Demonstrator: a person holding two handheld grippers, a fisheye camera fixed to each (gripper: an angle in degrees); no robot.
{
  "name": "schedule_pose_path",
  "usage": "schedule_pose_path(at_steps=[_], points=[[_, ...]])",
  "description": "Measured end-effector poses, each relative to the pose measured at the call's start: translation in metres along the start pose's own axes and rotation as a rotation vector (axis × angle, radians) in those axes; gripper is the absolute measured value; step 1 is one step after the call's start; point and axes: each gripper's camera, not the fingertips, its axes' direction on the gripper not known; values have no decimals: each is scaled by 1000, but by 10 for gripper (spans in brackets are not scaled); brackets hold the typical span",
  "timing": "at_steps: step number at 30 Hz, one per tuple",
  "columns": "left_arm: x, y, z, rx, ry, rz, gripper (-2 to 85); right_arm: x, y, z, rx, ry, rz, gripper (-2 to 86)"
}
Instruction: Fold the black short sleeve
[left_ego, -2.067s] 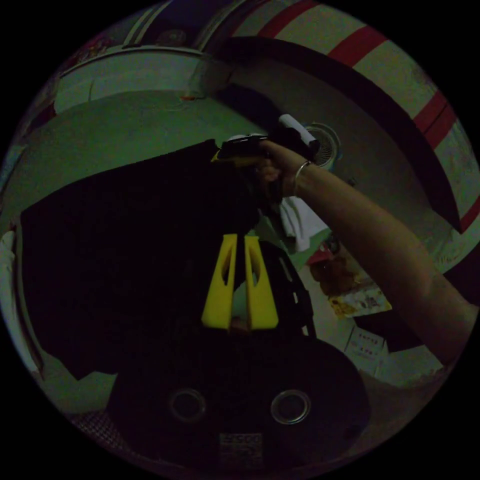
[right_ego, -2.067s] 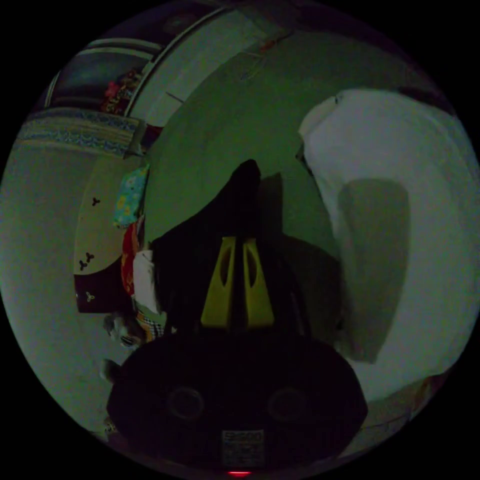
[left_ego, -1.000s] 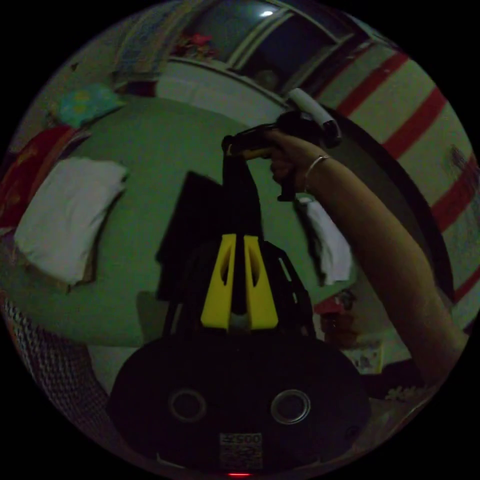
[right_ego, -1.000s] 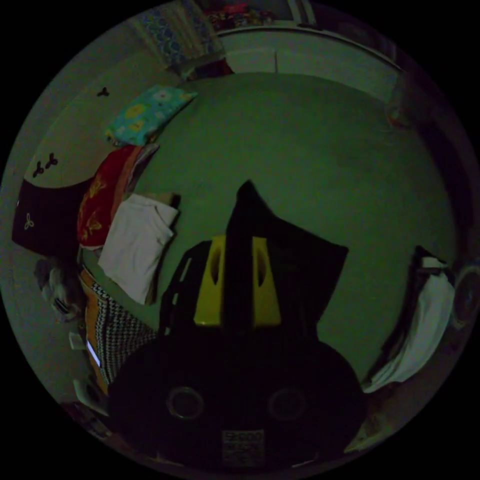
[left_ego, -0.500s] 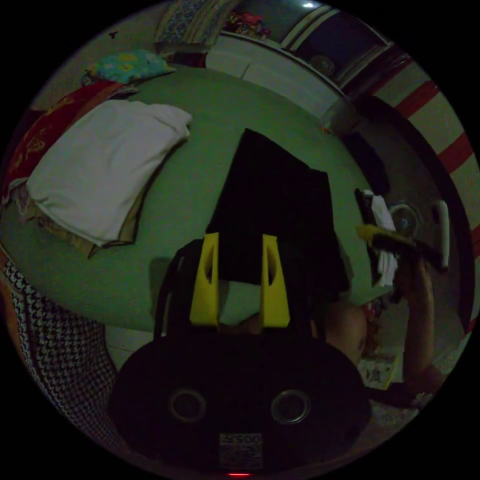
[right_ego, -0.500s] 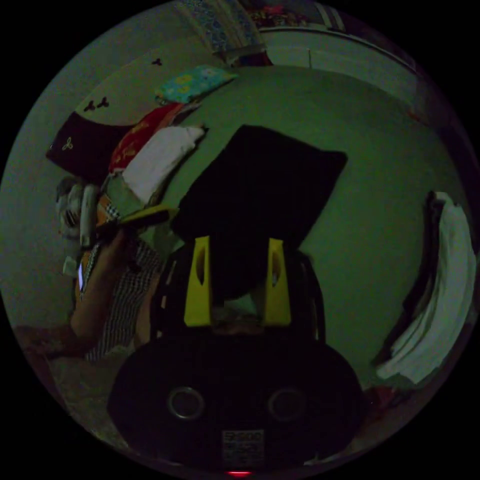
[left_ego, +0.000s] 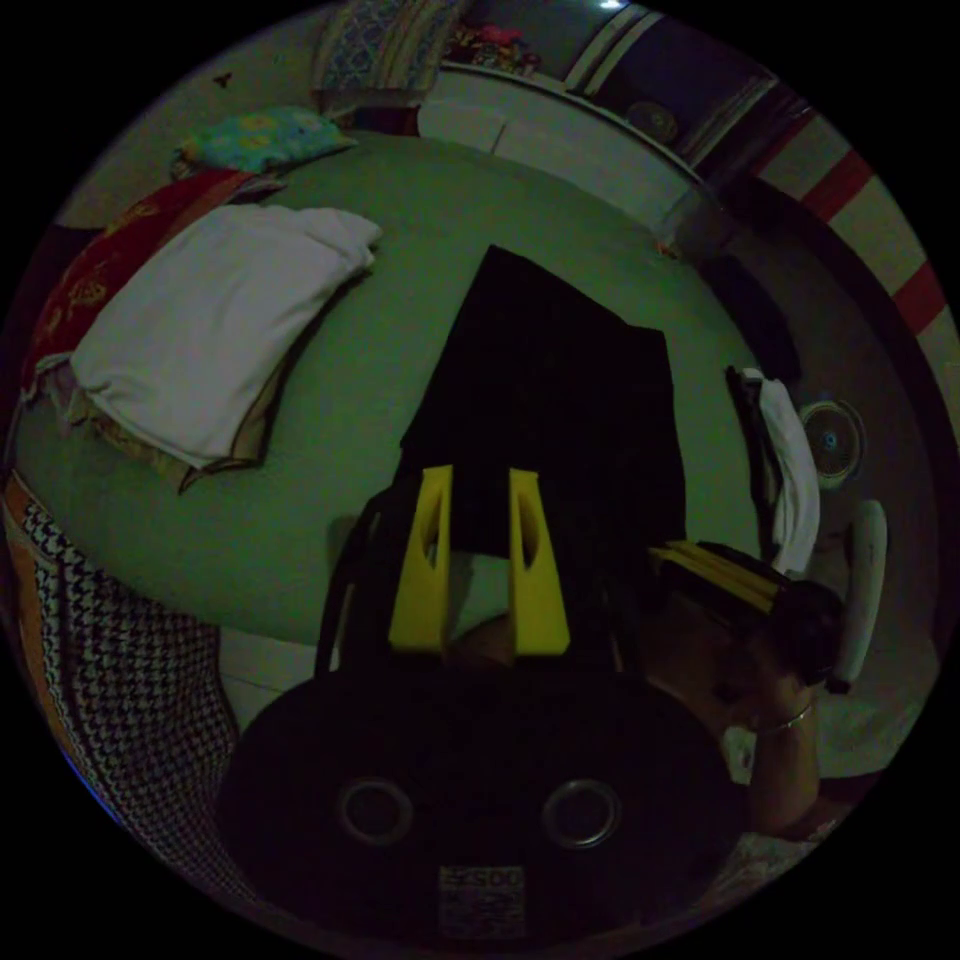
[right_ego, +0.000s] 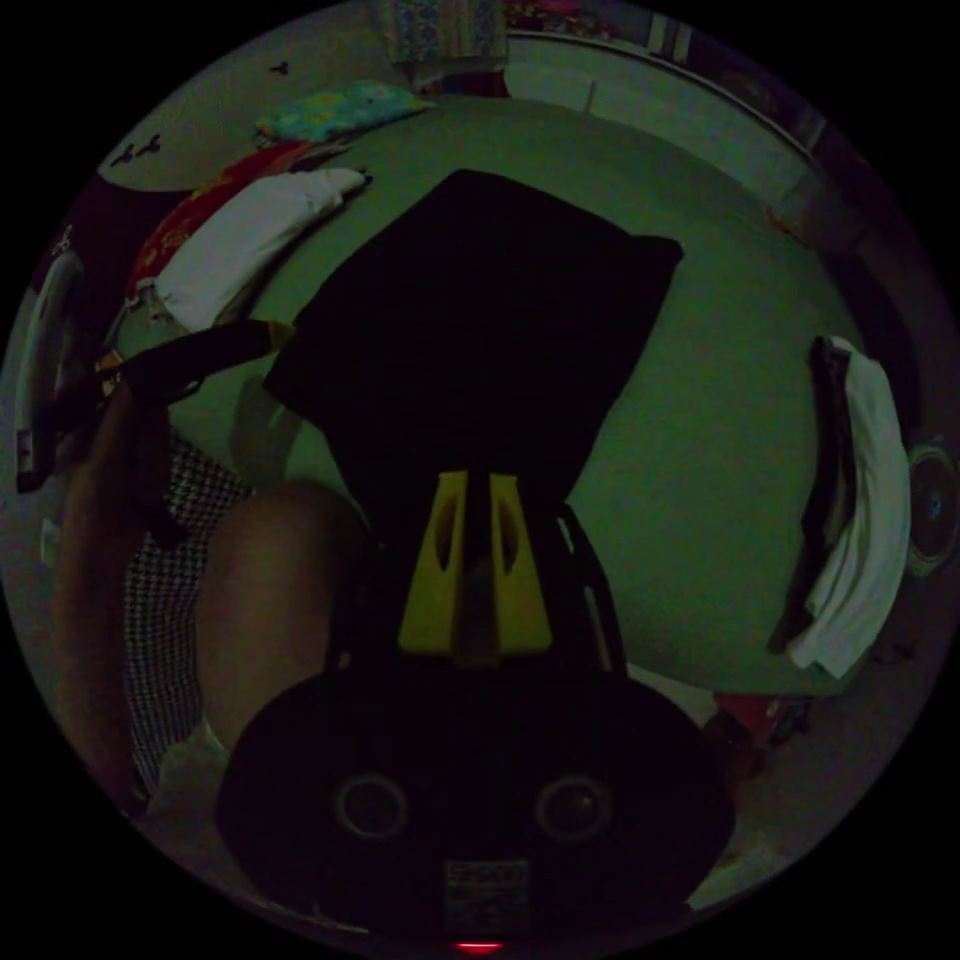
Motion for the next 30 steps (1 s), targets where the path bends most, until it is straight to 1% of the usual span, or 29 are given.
schedule_pose_path(at_steps=[5, 10, 22, 30], points=[[11, -3, 2, -8, 7, -11, 80, -16, -4, 17, -28, 51, -39, 36], [20, -5, 9, -33, 9, -13, 63, -20, -10, 30, -56, 32, -20, 38], [37, -13, 28, -63, 1, 3, 52, -32, -18, 47, -46, 63, -28, 37], [54, -27, 29, -29, 10, 7, 49, -33, -21, 44, -58, 47, -40, 54]])
